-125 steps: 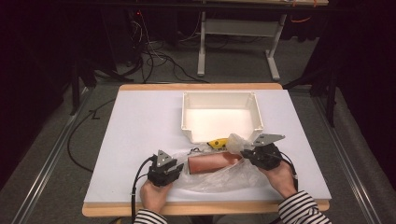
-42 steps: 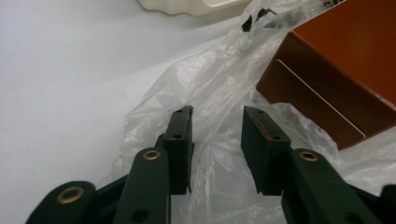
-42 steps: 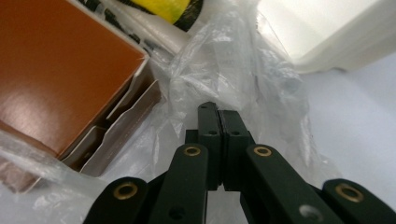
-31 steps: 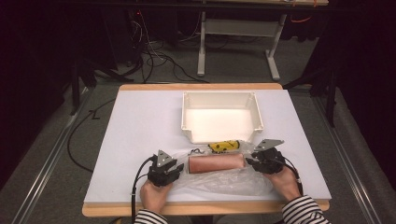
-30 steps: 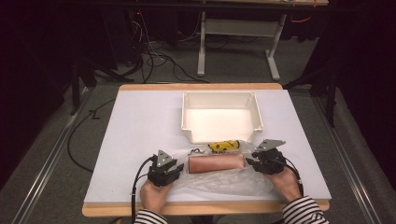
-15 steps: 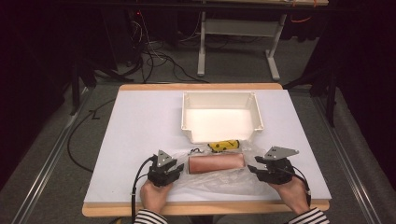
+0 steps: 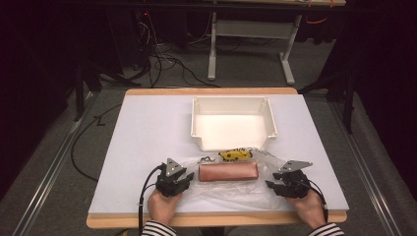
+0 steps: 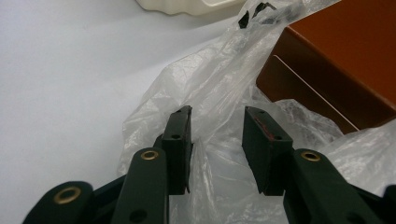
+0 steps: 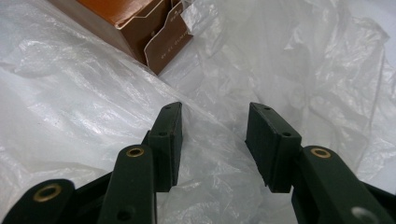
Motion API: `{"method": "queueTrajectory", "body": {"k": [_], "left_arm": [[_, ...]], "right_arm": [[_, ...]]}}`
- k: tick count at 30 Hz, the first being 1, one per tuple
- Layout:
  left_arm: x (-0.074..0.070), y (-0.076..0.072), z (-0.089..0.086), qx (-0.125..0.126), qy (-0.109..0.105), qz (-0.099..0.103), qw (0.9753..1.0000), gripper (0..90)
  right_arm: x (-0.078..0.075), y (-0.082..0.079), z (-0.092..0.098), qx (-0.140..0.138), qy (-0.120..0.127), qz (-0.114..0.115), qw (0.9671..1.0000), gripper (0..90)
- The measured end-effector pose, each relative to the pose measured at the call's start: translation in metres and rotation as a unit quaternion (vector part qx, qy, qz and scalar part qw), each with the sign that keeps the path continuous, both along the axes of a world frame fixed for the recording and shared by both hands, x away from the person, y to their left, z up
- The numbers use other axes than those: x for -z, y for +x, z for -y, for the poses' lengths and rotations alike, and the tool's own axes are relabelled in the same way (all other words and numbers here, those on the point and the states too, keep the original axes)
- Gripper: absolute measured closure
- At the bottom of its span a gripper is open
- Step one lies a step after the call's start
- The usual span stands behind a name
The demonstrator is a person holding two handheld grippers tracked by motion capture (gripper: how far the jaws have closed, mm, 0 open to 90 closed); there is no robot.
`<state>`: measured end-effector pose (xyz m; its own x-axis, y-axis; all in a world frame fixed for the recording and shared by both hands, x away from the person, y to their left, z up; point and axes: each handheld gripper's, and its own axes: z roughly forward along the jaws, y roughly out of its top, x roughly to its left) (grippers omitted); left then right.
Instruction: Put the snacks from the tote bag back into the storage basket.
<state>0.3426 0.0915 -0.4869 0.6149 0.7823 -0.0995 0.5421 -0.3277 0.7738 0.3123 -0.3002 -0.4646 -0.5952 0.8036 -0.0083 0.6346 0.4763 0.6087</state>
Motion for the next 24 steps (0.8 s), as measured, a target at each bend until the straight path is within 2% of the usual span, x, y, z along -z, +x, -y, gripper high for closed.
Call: {"method": "queueTrajectory", "body": {"k": [2,4,7,9,13,18,21,24], "left_arm": [[0.0,0.0,0.0,0.0,-0.001,0.0,1.0,62.6],[0.0,0.0,0.0,0.0,-0.001,0.0,1.0,62.4],[0.0,0.0,-0.001,0.001,-0.003,-0.002,1.0,62.4],[0.0,0.001,-0.001,0.002,-0.004,-0.004,1.0,62.3],[0.0,0.0,-0.001,0.002,-0.004,-0.003,1.0,62.2],[0.0,0.001,-0.001,0.002,-0.003,-0.003,1.0,62.2],[0.0,0.001,-0.001,0.002,-0.003,-0.003,1.0,62.2],[0.0,0.001,-0.001,0.002,-0.003,-0.003,1.0,62.2]], "right_arm": [[-0.002,-0.001,-0.003,-0.005,-0.011,0.001,0.9999,55.6],[-0.008,-0.006,-0.006,-0.016,-0.006,0.018,0.9997,55.7],[-0.024,-0.012,-0.01,-0.027,0.011,0.053,0.9982,55.1],[-0.035,-0.012,-0.012,-0.032,0.019,0.063,0.9973,54.0],[-0.047,-0.002,-0.017,-0.032,0.019,0.078,0.9963,53.0],[-0.062,0.019,-0.018,-0.008,0.027,0.101,0.9945,51.0],[-0.063,0.035,-0.019,0.0,0.019,0.097,0.9951,50.1],[-0.055,0.052,-0.021,0.007,0.015,0.075,0.997,50.8]]}}
